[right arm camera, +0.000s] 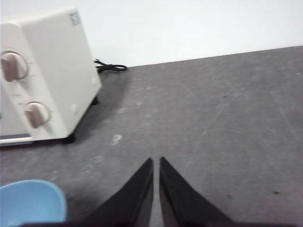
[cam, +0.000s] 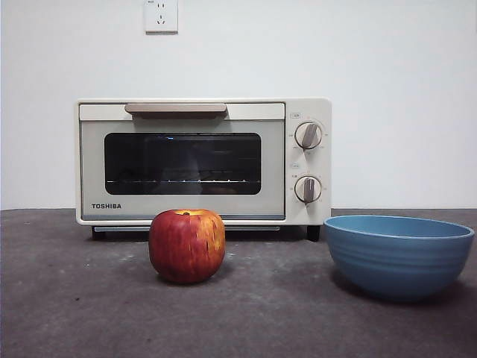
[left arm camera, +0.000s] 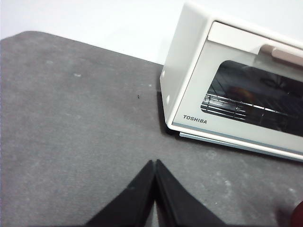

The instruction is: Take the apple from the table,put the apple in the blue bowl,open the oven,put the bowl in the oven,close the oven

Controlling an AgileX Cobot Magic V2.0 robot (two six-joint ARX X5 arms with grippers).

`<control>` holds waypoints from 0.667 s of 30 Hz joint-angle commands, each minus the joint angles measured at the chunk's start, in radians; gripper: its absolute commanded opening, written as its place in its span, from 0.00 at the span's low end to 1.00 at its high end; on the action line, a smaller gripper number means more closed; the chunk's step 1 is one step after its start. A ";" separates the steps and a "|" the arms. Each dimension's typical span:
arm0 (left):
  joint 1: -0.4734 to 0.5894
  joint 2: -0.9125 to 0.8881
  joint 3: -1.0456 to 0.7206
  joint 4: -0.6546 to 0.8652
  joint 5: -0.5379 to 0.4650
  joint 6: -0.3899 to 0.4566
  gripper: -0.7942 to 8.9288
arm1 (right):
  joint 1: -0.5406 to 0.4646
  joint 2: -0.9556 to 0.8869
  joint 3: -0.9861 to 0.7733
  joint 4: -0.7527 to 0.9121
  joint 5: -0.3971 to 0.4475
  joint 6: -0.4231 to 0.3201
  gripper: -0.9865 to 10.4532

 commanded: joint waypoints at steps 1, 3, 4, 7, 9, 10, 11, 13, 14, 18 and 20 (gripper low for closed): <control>0.004 0.000 -0.021 0.009 0.005 -0.098 0.09 | 0.002 -0.003 0.001 0.006 -0.041 0.082 0.09; 0.003 0.000 -0.001 -0.018 0.029 -0.128 0.09 | 0.002 -0.003 0.013 0.006 -0.051 0.147 0.09; 0.003 0.000 0.015 -0.040 0.040 -0.135 0.09 | 0.002 -0.003 0.020 0.006 -0.055 0.172 0.09; 0.003 0.008 0.084 -0.112 0.071 -0.143 0.09 | 0.002 -0.002 0.062 -0.002 -0.080 0.205 0.09; 0.003 0.025 0.138 -0.144 0.096 -0.143 0.09 | 0.002 0.003 0.104 -0.024 -0.100 0.209 0.09; 0.003 0.037 0.164 -0.159 0.102 -0.143 0.09 | 0.002 0.011 0.127 -0.034 -0.115 0.210 0.09; 0.003 0.055 0.198 -0.175 0.114 -0.143 0.09 | 0.002 0.021 0.151 -0.045 -0.132 0.211 0.09; 0.003 0.095 0.258 -0.211 0.134 -0.142 0.09 | 0.002 0.049 0.204 -0.076 -0.155 0.212 0.09; 0.003 0.122 0.291 -0.232 0.151 -0.135 0.09 | 0.002 0.069 0.236 -0.098 -0.163 0.212 0.09; -0.002 0.221 0.411 -0.324 0.225 -0.074 0.09 | 0.003 0.157 0.367 -0.185 -0.240 0.184 0.09; -0.017 0.268 0.467 -0.366 0.248 -0.051 0.09 | 0.005 0.214 0.444 -0.247 -0.291 0.149 0.09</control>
